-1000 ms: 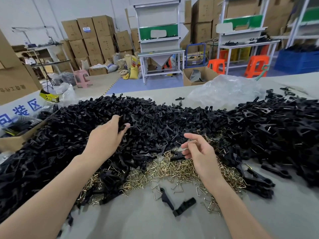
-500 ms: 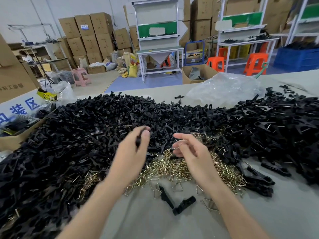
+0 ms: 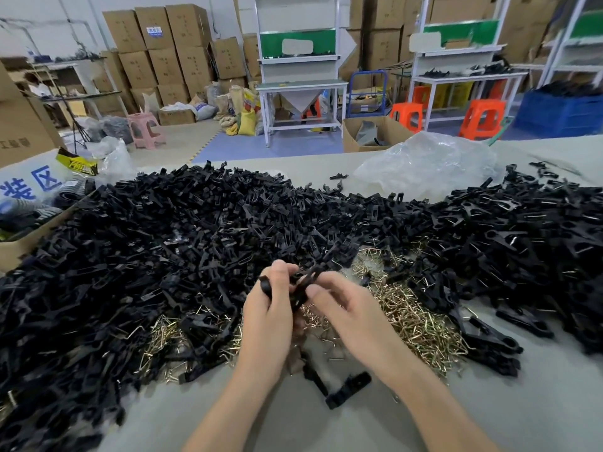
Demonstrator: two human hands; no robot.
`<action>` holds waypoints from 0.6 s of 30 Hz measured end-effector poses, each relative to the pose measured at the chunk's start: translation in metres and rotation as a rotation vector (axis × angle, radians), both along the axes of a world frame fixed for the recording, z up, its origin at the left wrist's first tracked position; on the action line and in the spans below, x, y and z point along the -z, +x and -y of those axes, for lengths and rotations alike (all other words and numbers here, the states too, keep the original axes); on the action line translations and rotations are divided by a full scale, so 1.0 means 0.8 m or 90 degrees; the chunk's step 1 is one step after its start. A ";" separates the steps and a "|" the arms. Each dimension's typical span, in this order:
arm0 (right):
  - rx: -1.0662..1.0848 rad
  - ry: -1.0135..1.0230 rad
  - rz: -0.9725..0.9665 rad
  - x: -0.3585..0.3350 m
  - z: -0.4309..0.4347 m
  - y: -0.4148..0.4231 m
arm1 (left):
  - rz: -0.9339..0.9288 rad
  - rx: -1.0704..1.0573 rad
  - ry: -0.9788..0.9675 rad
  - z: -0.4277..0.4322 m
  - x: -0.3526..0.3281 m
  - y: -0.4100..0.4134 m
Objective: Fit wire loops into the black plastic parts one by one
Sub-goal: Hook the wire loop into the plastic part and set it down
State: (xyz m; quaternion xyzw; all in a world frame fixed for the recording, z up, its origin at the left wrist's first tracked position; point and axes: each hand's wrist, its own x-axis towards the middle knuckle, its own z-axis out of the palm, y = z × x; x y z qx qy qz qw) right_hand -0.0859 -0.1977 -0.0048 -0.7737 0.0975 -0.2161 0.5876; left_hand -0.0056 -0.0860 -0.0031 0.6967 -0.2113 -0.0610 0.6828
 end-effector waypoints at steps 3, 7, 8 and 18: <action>0.031 0.156 0.060 -0.006 0.010 0.000 | -0.001 -0.067 -0.050 -0.006 -0.003 0.009; 0.049 0.278 0.075 -0.005 0.016 0.002 | 0.037 -0.078 -0.009 -0.014 -0.001 0.014; 0.045 0.298 0.076 -0.004 0.016 0.003 | 0.056 -0.060 0.016 -0.015 0.001 0.015; -0.048 0.273 0.060 -0.001 0.009 0.005 | 0.178 0.095 0.140 -0.012 0.007 -0.004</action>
